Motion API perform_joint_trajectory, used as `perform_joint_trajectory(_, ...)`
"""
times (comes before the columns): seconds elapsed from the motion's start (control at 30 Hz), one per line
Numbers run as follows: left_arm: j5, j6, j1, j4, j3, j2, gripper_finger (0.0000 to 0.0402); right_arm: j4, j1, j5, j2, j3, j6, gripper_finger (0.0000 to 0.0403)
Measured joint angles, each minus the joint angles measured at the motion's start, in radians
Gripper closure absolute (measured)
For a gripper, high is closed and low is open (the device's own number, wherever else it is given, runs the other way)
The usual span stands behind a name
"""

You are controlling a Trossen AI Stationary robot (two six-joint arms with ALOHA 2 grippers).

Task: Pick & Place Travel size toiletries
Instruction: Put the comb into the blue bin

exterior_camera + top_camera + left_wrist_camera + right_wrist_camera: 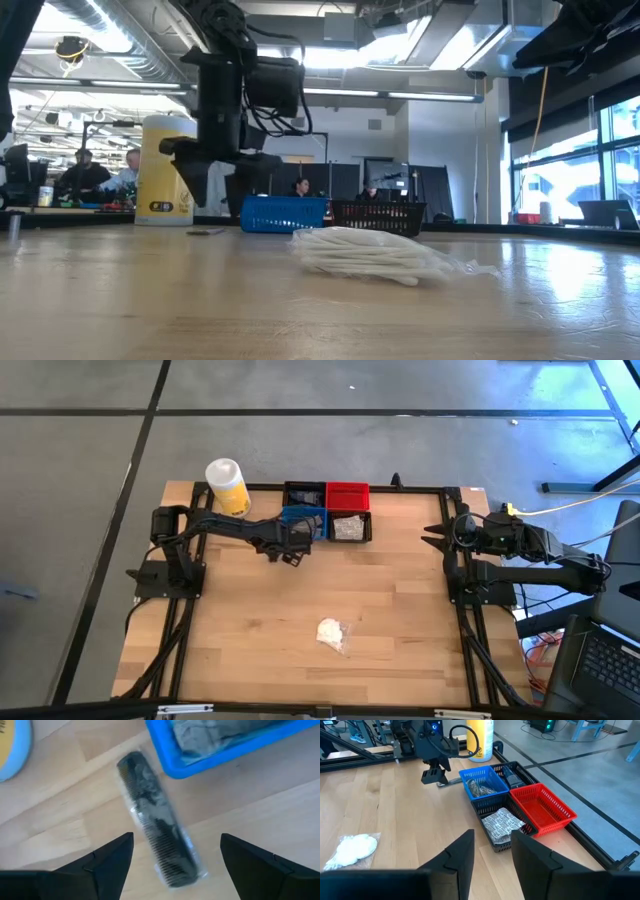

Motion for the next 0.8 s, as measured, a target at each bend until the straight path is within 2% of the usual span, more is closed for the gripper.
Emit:
perform_joint_trajectory(0.37, 0.072, -0.086, 0.020, 0.188, -0.165, -0.004, 0.0107, 0.000, 0.000, 0.000, 0.000, 0.000, 0.000, 0.0256)
perform_joint_trajectory(0.6, 0.096, -0.112, 0.021, 0.204, -0.173, -0.003, 0.0112, 0.000, 0.000, 0.000, 0.000, 0.000, 0.000, 0.0243)
perform_joint_trajectory(0.8, 0.108, -0.136, 0.032, 0.208, -0.173, -0.001, 0.0141, 0.000, 0.000, 0.000, 0.000, 0.000, 0.000, 0.0233)
